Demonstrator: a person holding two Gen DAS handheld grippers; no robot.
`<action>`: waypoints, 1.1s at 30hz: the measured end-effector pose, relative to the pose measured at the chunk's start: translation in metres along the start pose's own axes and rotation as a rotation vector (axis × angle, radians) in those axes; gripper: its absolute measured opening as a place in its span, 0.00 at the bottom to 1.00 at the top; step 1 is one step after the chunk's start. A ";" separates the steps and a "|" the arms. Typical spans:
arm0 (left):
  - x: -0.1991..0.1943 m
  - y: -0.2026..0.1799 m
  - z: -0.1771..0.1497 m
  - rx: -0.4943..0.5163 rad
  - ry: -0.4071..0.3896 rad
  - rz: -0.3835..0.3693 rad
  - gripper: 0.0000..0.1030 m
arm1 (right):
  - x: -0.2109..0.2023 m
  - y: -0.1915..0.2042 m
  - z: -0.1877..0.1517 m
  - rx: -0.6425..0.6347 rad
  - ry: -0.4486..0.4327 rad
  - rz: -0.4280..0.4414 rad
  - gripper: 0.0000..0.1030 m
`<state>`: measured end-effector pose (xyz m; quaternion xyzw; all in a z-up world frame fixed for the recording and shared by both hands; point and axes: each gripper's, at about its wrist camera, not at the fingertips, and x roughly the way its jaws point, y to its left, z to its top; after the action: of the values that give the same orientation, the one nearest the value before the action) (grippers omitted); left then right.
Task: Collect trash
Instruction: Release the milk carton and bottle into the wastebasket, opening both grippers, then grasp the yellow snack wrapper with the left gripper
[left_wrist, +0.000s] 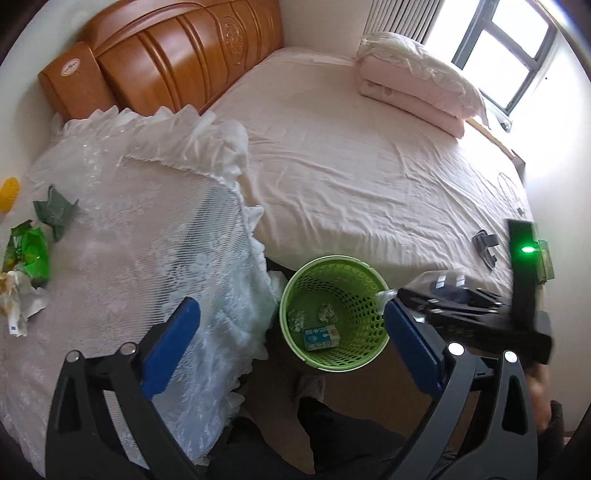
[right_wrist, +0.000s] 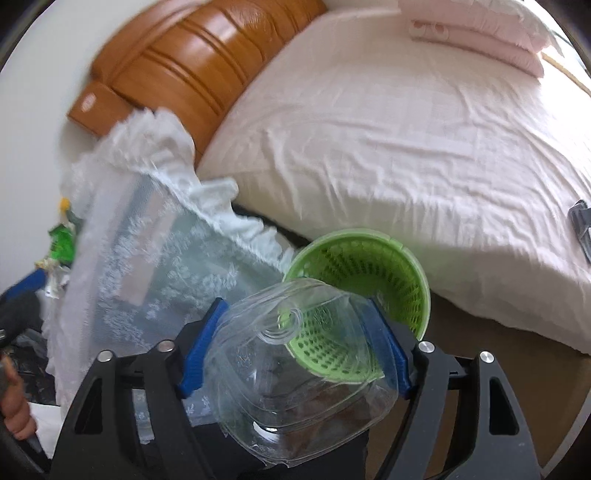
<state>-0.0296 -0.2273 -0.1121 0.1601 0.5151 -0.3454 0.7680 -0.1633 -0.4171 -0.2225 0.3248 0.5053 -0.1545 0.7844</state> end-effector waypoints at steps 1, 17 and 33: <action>0.000 0.002 -0.001 0.001 0.003 0.002 0.92 | 0.008 0.002 0.000 0.007 0.018 -0.010 0.95; -0.009 0.034 -0.009 -0.032 -0.005 0.021 0.92 | 0.004 0.042 -0.006 0.024 0.058 -0.114 0.98; -0.049 0.130 -0.040 -0.237 -0.075 0.148 0.92 | -0.005 0.142 0.010 -0.138 0.006 0.002 0.98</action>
<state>0.0222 -0.0935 -0.0986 0.0929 0.5102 -0.2301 0.8235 -0.0778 -0.3194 -0.1651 0.2710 0.5170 -0.1177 0.8034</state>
